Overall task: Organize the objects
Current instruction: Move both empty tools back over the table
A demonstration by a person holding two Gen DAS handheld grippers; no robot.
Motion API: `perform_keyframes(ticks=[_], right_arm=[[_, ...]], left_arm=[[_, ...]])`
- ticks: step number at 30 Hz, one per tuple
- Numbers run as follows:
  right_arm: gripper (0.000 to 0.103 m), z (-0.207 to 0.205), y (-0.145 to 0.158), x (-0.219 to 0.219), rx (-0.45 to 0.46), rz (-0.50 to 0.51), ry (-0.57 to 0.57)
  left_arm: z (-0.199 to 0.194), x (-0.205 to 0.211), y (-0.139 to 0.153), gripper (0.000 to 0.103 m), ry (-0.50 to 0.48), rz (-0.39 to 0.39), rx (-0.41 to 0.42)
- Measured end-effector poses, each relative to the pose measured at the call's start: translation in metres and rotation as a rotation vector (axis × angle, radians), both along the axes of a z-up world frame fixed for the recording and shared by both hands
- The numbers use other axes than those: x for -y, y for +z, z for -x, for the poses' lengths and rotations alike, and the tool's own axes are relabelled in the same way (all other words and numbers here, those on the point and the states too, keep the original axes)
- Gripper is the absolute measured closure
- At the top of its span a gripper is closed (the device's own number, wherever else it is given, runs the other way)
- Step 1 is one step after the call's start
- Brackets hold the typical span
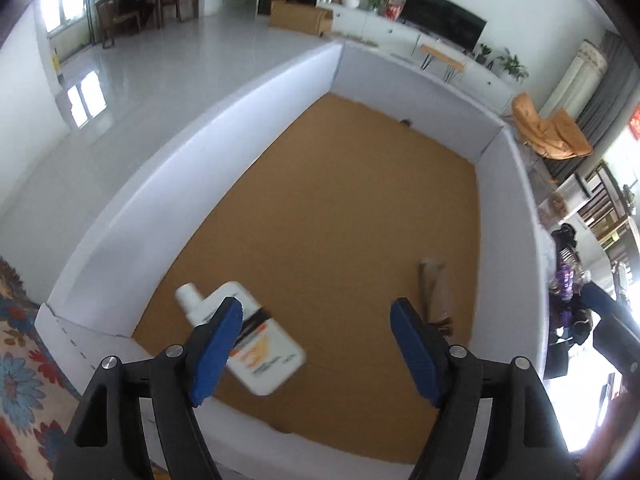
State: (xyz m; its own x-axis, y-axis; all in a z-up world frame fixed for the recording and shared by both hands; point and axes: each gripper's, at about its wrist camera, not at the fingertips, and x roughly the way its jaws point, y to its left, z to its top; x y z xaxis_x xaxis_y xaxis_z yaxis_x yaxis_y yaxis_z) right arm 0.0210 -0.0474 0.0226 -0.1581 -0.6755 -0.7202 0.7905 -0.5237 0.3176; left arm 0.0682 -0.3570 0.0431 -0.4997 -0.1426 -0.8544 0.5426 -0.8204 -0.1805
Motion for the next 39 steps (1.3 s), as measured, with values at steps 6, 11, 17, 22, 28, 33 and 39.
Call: perform_keyframes(ticks=[6, 11, 17, 22, 28, 33, 39], right_arm=[[0.003, 0.001, -0.024, -0.131, -0.014, 0.036, -0.208], [0.003, 0.020, -0.090, -0.201, 0.059, -0.045, -0.368], [0.004, 0.056, -0.120, -0.269, 0.063, -0.070, -0.561], [0.004, 0.055, -0.119, -0.344, 0.051, -0.067, -0.814], [0.004, 0.013, -0.103, -0.368, -0.041, -0.062, -0.774], [0.004, 0.014, -0.111, -0.327, -0.149, -0.211, -0.676], [0.004, 0.031, -0.101, -0.298, -0.175, -0.188, -0.626]], left_arm=[[0.024, -0.071, 0.032, 0.028, -0.157, -0.012, -0.142], [0.047, -0.156, 0.043, 0.027, -0.371, -0.070, -0.180], [0.068, -0.249, 0.030, 0.027, -0.575, -0.097, -0.121], [0.078, -0.277, -0.012, 0.027, -0.626, -0.061, -0.056], [0.100, -0.284, -0.063, 0.027, -0.570, -0.055, 0.013], [0.099, -0.281, -0.073, 0.027, -0.568, -0.022, 0.031], [0.088, -0.281, -0.075, 0.027, -0.584, 0.020, 0.029]])
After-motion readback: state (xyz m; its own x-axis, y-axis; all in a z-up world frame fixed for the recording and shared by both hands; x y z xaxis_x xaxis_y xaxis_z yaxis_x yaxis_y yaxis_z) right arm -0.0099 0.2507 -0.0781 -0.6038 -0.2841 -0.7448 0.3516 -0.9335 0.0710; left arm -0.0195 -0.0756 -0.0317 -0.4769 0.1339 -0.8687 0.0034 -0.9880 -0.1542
